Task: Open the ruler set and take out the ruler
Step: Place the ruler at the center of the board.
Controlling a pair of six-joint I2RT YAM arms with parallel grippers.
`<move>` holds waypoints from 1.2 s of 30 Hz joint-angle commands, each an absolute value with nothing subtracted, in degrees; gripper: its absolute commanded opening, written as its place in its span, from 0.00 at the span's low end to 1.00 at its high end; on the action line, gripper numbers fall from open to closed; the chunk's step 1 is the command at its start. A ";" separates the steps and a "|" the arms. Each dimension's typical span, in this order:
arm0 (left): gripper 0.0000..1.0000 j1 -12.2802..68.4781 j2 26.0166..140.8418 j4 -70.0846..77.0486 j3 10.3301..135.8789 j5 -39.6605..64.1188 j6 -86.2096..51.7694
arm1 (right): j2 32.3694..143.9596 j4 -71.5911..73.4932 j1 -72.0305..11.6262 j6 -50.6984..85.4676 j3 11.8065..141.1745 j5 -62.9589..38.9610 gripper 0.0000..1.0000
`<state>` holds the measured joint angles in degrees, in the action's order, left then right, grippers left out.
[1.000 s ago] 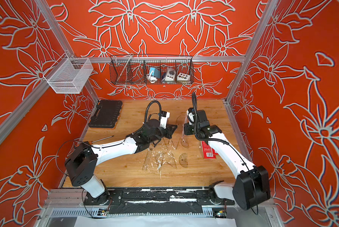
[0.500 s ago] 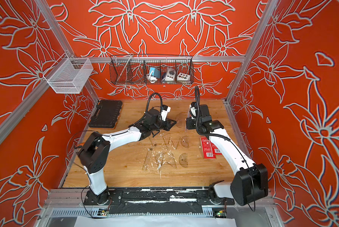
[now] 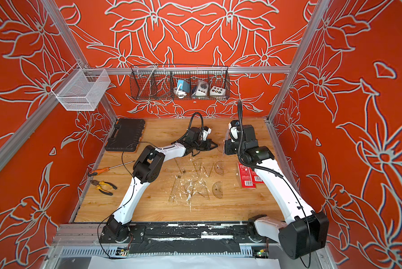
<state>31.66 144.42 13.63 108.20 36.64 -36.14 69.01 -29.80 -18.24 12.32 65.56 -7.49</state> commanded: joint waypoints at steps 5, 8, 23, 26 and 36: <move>0.00 30.95 148.36 13.47 111.70 39.91 -41.35 | 67.73 -30.20 -17.76 11.26 64.42 -7.75 0.00; 0.05 30.77 148.23 13.44 111.40 39.81 -41.48 | 67.78 -30.24 -17.68 11.33 64.31 -7.74 0.00; 0.22 28.92 139.58 10.74 107.15 38.53 -37.59 | 68.62 -29.29 -17.58 12.13 63.61 -8.43 0.00; 0.23 29.40 132.83 12.18 101.89 37.02 -36.15 | 69.38 -28.35 -17.58 12.14 63.29 -8.96 0.00; 0.09 35.21 107.49 23.93 74.03 26.27 -34.30 | 71.32 -26.75 -17.49 11.95 63.63 -13.09 0.00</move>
